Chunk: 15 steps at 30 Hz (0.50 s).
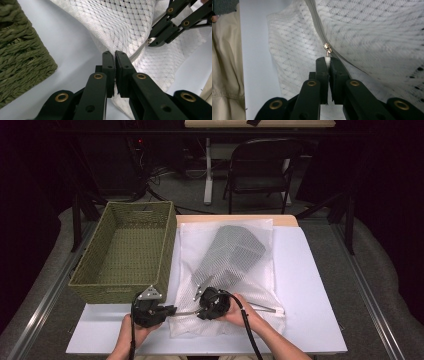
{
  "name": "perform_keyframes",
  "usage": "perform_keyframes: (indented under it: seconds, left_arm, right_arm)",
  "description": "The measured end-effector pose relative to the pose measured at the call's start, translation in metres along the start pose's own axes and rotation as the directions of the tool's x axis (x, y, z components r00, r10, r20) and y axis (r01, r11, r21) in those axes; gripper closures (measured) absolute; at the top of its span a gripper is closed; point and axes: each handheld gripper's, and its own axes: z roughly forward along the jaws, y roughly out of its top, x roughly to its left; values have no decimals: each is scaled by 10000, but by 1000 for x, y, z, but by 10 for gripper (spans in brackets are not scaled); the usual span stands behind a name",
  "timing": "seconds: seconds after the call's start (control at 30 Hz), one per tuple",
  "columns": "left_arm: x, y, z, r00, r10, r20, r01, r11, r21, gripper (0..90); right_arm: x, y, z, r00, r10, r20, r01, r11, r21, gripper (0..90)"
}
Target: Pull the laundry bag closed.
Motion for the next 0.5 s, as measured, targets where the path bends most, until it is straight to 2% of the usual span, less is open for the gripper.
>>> perform_keyframes:
  seconds: [0.23, 0.5]
  left_arm:
    - [1, 0, -1, 10000, -31, -24, 31, 10000, 40, 866]
    - [1, 0, 0, 10000, 22, -27, -21, 9999, 111, 865]
  right_arm:
    - [-3, -8, -6, 9999, 93, 98, -95, 9999, 138, 867]
    - [-6, -29, -19, 9989, 393, 269, -396, 9991, 116, 866]
